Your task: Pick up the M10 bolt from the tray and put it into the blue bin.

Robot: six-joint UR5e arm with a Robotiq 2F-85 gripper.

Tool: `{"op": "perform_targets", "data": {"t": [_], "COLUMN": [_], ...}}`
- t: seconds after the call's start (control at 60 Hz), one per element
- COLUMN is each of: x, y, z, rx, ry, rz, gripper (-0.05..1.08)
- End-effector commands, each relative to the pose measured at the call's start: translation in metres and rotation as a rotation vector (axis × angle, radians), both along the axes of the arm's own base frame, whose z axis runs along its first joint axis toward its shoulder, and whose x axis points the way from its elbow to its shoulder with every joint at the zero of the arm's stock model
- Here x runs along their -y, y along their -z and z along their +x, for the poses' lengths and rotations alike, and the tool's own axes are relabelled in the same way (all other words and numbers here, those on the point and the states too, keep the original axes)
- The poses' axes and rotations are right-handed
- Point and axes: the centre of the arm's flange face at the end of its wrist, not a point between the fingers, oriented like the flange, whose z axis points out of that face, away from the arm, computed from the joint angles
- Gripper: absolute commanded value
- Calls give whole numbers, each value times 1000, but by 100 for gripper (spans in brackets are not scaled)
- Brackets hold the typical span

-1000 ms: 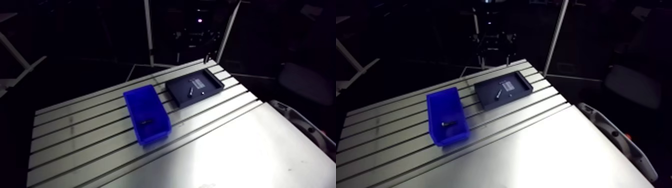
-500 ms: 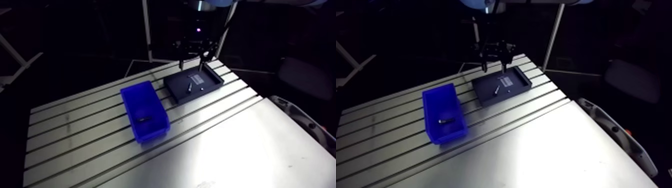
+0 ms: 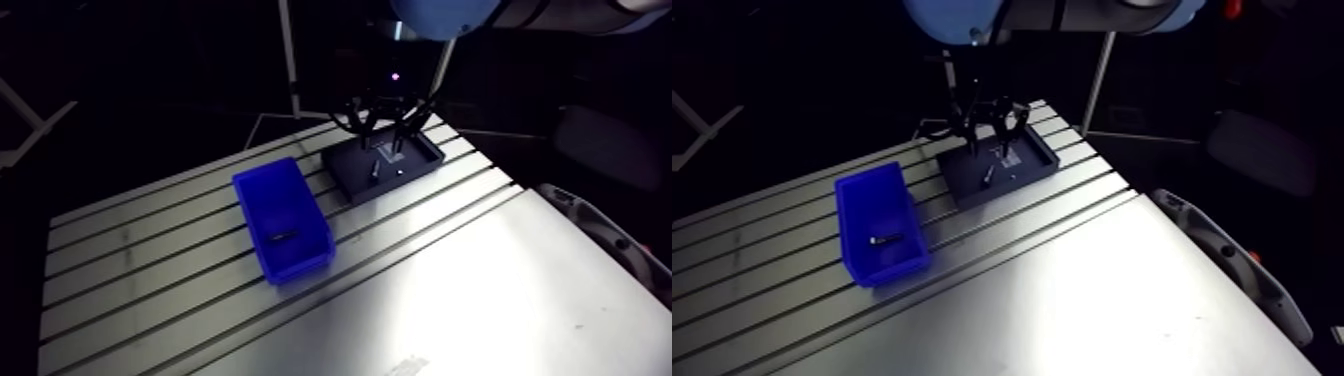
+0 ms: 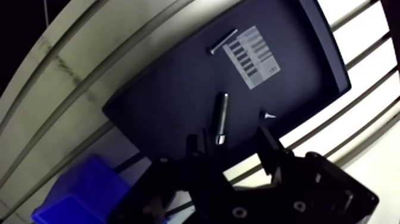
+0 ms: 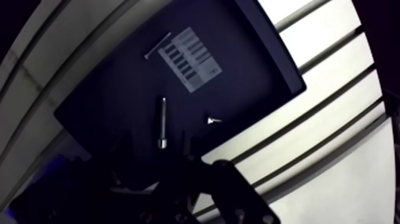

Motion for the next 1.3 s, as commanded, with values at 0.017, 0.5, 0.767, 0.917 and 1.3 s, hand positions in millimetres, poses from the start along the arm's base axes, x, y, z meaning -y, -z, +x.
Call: {"op": "perform_targets", "data": {"t": [0.017, 0.5, 0.767, 0.917, 1.3], "x": [-2, -3, -4, -4, -4], "y": [14, 24, 22, 26, 35], "z": [4, 2, -2, -2, -5], "rx": [22, 25, 4, 8, 18], "ry": [17, 26, 25, 27, 27], "rz": [-11, -11, -1, -3, -8], "gripper": [51, 53, 53, 54, 55]}}
